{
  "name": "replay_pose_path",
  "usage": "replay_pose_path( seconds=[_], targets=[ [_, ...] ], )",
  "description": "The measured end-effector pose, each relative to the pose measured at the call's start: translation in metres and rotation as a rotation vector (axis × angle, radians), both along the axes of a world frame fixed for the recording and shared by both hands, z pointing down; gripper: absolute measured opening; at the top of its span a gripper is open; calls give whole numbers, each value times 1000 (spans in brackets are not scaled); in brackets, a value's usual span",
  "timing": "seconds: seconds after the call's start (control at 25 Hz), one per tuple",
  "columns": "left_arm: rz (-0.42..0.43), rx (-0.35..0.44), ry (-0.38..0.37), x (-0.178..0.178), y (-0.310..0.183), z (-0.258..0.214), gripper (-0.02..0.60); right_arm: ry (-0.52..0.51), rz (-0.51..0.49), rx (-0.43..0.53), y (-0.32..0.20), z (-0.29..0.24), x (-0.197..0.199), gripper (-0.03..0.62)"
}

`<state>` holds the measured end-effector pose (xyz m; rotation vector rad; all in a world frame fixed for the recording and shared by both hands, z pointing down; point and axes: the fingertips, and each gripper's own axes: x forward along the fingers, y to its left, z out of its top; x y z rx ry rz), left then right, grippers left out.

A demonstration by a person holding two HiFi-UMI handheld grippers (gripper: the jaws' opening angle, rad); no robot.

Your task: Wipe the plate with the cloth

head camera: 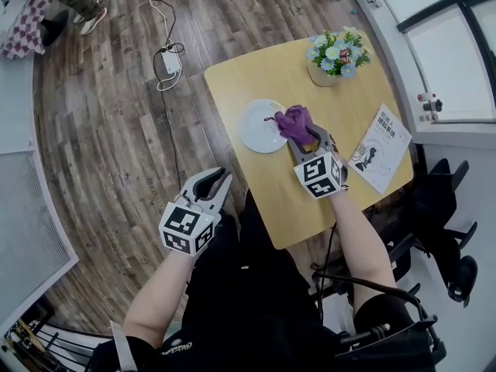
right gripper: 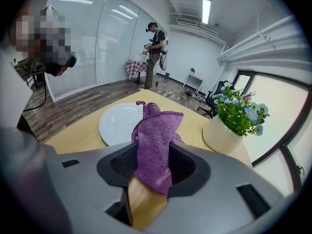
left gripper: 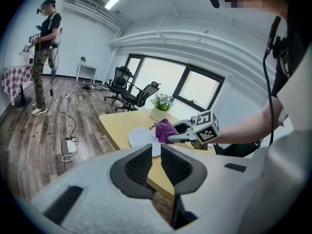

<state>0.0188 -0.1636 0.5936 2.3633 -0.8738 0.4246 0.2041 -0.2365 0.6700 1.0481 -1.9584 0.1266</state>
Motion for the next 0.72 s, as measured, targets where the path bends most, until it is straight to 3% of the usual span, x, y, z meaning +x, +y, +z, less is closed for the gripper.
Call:
replay_pose_path(
  seconds=[0.4, 0.72],
  targets=[
    [13, 14, 8, 5, 11, -8, 60, -42, 27, -42, 49, 9, -8, 167],
    [-31, 52, 7, -14, 17, -22, 60, -106, 109, 43, 31, -24, -4, 167]
  ],
)
